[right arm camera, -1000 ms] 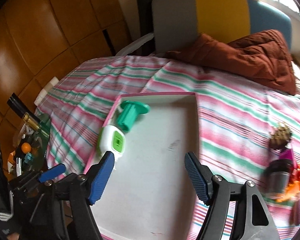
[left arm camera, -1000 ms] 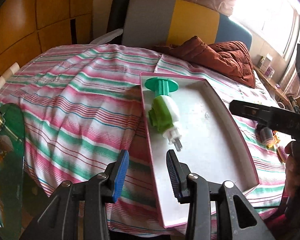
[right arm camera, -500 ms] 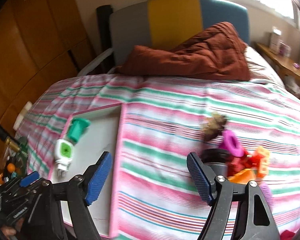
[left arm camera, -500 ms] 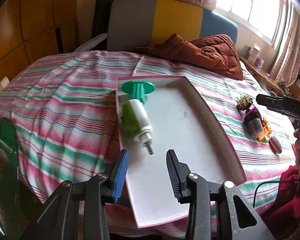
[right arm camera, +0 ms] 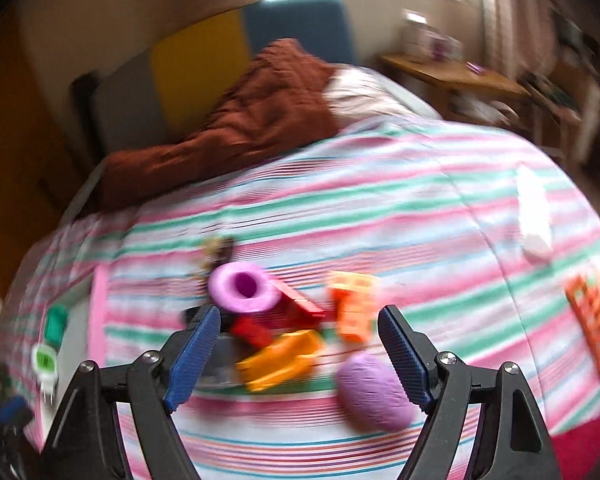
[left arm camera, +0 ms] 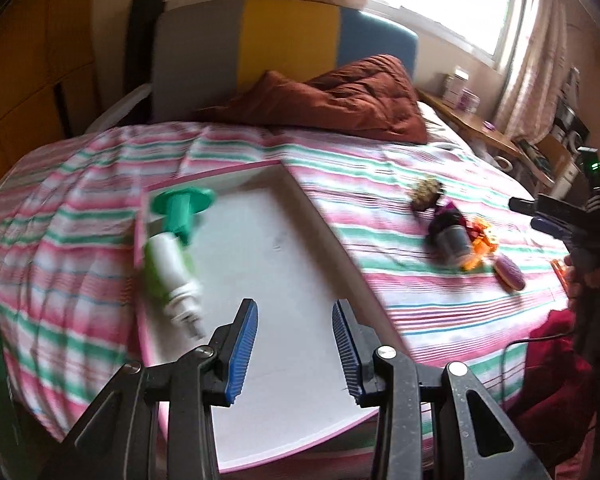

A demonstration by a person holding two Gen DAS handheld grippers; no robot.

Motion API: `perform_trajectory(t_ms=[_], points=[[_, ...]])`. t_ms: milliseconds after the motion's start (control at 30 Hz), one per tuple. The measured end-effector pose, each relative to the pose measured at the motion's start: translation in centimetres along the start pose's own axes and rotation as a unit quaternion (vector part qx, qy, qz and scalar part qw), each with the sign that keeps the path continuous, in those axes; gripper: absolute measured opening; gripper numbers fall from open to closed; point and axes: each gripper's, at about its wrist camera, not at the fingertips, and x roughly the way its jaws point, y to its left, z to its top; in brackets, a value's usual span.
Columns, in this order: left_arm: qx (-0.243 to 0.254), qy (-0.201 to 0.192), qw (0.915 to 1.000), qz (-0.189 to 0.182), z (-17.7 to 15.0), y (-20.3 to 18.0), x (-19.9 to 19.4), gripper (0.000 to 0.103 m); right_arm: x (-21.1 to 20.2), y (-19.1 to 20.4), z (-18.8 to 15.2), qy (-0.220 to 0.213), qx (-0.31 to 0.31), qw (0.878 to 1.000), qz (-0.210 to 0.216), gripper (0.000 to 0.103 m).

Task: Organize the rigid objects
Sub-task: 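Grasp the black-lidded clear jar with the left gripper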

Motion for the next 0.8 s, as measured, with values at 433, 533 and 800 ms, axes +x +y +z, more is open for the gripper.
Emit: perform_trajectory(t_ms=[433, 533, 800], points=[[0.042, 0.075, 0.9888, -0.122, 3.2, -9.8, 6.3, 0.041, 1.0, -5.8, 0.0, 0.018, 0.121, 0.993, -0.006, 0.083], [0.036, 0.088, 0.9864, -0.134, 4.0, -11.5, 8.1, 0.041, 0.8, -5.0, -0.1, 0.011, 0.106, 0.994, -0.009, 0.084], [0.003, 0.119, 0.9796, -0.162, 6.3, -14.2, 12.9, 0.052, 0.9, -5.1, 0.1, 0.013, 0.111, 0.994, 0.000, 0.085]])
